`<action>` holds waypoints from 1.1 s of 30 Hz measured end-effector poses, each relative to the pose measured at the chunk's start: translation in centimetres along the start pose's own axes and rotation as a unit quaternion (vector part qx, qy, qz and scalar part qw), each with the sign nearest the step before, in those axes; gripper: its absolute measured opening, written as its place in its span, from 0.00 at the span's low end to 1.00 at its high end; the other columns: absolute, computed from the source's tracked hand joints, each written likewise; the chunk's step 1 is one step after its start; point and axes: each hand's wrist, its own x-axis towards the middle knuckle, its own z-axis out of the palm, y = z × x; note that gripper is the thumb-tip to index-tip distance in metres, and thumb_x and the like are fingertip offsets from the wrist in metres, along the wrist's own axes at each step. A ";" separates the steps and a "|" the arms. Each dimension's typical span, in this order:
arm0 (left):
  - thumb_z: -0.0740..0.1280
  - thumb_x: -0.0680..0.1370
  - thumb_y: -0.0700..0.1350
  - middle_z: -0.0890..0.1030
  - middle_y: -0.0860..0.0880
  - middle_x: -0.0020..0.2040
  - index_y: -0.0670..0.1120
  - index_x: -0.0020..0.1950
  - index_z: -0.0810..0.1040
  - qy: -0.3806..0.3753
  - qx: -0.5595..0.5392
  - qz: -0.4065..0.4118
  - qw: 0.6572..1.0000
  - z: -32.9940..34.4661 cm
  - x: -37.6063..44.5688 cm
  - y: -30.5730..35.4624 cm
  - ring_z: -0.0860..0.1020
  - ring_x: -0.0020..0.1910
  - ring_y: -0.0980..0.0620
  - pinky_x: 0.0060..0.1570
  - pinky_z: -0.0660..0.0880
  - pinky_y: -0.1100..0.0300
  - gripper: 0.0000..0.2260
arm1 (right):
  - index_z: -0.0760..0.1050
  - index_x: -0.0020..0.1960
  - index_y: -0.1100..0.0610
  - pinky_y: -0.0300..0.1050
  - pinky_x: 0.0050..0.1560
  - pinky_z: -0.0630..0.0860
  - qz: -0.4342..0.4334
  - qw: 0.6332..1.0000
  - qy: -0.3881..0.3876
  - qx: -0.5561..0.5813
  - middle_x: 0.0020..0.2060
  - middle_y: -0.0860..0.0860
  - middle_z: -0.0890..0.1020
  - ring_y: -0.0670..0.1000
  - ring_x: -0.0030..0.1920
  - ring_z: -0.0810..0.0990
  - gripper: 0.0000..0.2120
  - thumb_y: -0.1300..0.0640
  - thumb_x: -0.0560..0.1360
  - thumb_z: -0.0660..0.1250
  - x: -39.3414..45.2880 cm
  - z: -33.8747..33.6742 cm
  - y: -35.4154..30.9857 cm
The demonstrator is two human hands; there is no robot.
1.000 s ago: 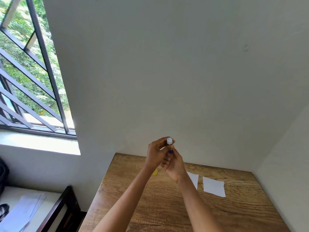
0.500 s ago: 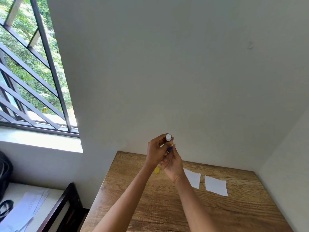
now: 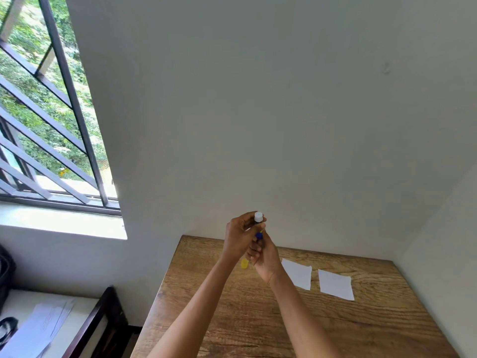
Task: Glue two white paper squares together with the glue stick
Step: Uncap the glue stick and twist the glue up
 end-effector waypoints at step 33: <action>0.69 0.75 0.37 0.86 0.56 0.42 0.52 0.45 0.81 -0.013 -0.129 -0.114 0.985 1.7 -1.5 -3.7 0.84 0.45 0.56 0.44 0.79 0.67 0.09 | 0.71 0.37 0.55 0.37 0.23 0.60 0.003 0.992 0.124 -0.023 0.21 0.46 0.66 0.44 0.22 0.62 0.20 0.44 0.80 0.53 -3.1 -2.2 1.8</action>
